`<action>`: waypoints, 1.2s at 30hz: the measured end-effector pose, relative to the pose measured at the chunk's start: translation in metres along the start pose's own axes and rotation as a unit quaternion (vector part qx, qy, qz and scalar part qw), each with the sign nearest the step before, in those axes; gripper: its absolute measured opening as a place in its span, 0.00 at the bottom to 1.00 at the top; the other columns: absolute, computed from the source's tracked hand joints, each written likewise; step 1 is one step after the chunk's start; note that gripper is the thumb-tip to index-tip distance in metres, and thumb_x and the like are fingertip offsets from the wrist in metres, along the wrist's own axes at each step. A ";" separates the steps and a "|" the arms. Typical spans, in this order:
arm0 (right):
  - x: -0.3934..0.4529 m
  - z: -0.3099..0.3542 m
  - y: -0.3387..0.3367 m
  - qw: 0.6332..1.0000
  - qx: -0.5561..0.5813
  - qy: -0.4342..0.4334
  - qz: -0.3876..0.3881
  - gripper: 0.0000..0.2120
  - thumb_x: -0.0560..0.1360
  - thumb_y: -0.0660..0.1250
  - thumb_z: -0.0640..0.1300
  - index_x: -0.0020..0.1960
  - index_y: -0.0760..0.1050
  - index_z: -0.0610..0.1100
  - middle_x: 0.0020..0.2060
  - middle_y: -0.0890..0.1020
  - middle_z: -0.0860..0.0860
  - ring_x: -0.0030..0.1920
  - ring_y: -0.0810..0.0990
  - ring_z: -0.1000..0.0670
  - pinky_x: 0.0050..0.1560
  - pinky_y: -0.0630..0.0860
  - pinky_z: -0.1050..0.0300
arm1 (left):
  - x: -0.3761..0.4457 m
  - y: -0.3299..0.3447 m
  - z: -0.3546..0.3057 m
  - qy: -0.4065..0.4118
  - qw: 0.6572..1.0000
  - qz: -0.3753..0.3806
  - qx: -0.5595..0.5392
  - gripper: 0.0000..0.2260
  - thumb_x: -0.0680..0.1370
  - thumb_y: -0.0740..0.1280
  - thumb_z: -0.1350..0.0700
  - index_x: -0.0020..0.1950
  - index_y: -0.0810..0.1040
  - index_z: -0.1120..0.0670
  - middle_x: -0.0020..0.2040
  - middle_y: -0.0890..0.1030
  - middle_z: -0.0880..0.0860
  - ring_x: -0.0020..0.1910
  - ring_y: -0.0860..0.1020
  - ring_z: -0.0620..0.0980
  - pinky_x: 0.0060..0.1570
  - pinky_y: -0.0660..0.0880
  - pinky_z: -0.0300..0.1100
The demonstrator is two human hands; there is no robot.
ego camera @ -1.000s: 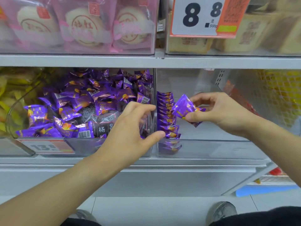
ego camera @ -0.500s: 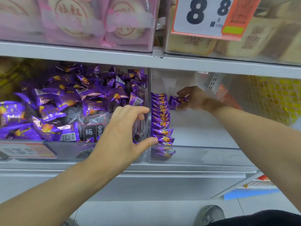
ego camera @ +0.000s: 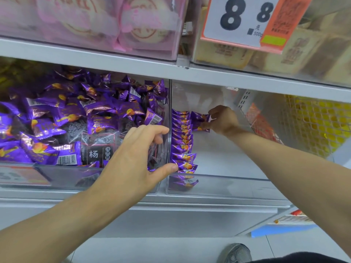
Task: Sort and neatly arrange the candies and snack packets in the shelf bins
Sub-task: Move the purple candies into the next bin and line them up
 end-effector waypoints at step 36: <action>-0.001 0.005 0.006 0.999 0.019 0.028 -0.006 0.25 0.61 0.84 0.46 0.54 0.79 0.41 0.52 0.82 0.47 0.47 0.78 0.50 0.42 0.69 0.61 | -0.001 0.003 0.005 -0.008 1.000 -0.012 -0.022 0.28 0.67 0.75 0.43 0.64 0.69 0.42 0.50 0.72 0.38 0.49 0.70 0.35 0.47 0.67 0.27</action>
Point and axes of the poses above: each hand's wrist, its own x-axis towards the middle knuckle, its own y-axis out of the palm, z = x × y, the point moved 4 cm from there along x, towards the middle knuckle
